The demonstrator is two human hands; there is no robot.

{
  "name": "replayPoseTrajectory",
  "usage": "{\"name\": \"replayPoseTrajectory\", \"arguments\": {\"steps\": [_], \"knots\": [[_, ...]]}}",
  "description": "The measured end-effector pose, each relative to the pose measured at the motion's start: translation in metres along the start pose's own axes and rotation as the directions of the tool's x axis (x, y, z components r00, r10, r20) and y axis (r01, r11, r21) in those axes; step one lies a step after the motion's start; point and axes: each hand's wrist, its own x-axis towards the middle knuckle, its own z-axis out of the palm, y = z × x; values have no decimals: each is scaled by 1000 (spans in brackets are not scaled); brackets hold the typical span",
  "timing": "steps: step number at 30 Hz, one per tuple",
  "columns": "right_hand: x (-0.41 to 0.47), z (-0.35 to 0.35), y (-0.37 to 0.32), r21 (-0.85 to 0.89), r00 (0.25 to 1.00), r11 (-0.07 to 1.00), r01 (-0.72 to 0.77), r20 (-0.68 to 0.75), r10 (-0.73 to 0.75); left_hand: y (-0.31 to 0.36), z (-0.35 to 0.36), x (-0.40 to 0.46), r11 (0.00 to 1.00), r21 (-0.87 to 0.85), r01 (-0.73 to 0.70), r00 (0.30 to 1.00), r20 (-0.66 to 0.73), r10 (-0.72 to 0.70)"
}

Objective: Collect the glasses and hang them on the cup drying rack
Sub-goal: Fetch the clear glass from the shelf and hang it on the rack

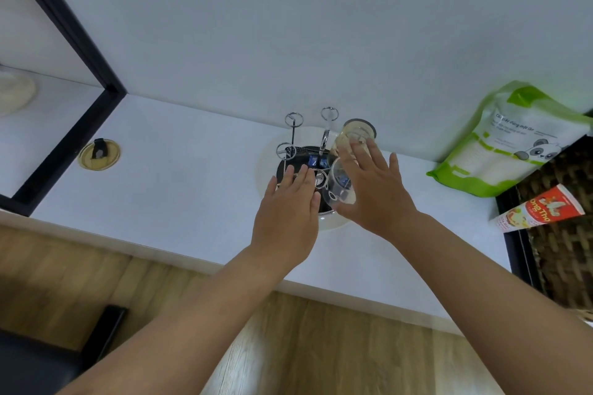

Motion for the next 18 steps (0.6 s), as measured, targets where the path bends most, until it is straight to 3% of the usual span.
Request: {"name": "replayPoseTrajectory", "arguments": {"steps": [10, 18], "knots": [[-5, -7, 13, 47, 995, 997, -67, 72, 64, -2, 1, 1, 989, 130, -69, 998, 5, 69], [-2, -7, 18, 54, 994, 997, -62, 95, 57, -9, 2, -2, 989, 122, -86, 996, -22, 89]]}}
